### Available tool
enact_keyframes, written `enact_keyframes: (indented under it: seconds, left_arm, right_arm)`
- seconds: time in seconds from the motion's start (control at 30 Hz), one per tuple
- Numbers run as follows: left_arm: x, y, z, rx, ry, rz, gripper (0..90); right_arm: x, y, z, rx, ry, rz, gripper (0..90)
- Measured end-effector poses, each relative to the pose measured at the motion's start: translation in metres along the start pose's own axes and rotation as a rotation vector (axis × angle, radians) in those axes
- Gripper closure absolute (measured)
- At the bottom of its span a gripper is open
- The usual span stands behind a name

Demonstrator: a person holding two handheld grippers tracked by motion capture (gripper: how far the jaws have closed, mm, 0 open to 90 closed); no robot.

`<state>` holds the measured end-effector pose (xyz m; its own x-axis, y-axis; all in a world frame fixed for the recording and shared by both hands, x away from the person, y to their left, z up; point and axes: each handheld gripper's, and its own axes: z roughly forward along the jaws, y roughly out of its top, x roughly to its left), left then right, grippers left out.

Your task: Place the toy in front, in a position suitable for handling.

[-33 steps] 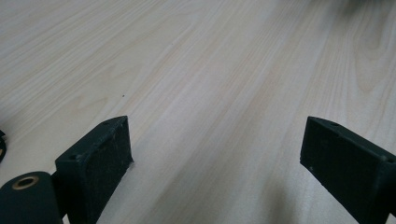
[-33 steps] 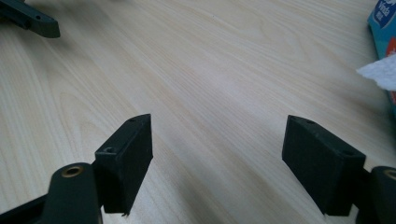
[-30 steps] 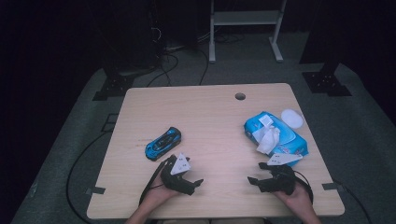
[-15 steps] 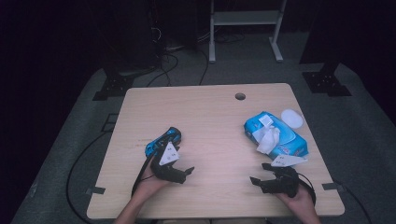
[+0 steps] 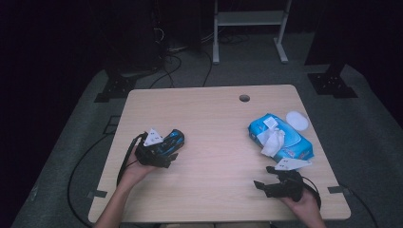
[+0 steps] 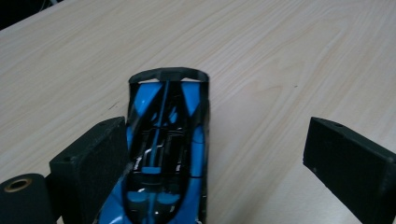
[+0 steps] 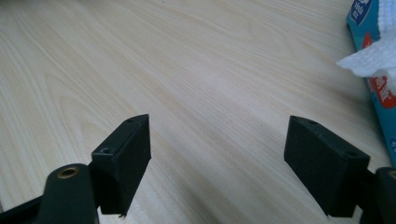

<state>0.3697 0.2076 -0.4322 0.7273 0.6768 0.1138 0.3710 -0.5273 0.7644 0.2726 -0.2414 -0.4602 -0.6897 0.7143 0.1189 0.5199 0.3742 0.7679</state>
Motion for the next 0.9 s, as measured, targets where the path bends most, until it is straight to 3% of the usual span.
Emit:
enact_keyframes:
  seconds: [0.03,0.13,0.23,0.27,0.3,0.33,0.37,0.4,0.43,0.53,0.7,0.9]
  left_arm:
    - [0.005,0.002,0.003,0.032,0.002,0.01,6.4]
    - [0.011,0.004,0.006,0.056,0.0,0.013,6.5]
    - [0.021,0.011,0.011,0.131,-0.005,0.032,6.5]
    - [0.021,0.011,0.011,0.131,-0.005,0.032,6.5]
    - [0.026,0.015,0.016,0.177,-0.004,0.051,6.5]
    - [0.026,0.015,0.016,0.177,-0.004,0.051,6.5]
    - [0.026,0.018,0.02,0.213,0.015,0.091,6.5]
    - [0.026,0.018,0.02,0.213,0.015,0.091,6.5]
    - [0.026,0.019,0.025,0.249,0.004,0.11,6.5]
    - [0.027,0.019,0.031,0.274,0.002,0.112,6.6]
    - [0.033,0.015,0.044,0.329,-0.051,0.069,12.3]
    - [0.039,0.014,0.054,0.405,-0.079,0.026,13.3]
  right_arm:
    - [0.0,0.0,0.0,-0.001,0.001,0.002,22.0]
    - [0.0,0.001,-0.001,-0.003,0.002,0.0,22.0]
    - [0.003,0.002,-0.001,0.0,0.005,-0.009,22.0]
    - [0.003,0.002,-0.001,0.0,0.005,-0.009,22.0]
    - [0.004,0.002,0.0,0.002,0.006,-0.014,22.0]
    - [0.004,0.002,0.0,0.002,0.006,-0.014,22.0]
    - [0.005,0.002,0.0,0.005,0.009,-0.019,22.0]
    - [0.005,0.002,0.0,0.005,0.009,-0.019,22.0]
    - [0.005,0.002,0.0,0.005,0.011,-0.023,22.0]
    - [0.005,0.002,0.0,0.004,0.013,-0.025,22.0]
    - [0.006,0.002,-0.001,0.006,0.021,-0.03,22.0]
    - [0.006,0.002,-0.001,0.008,0.026,-0.033,22.0]
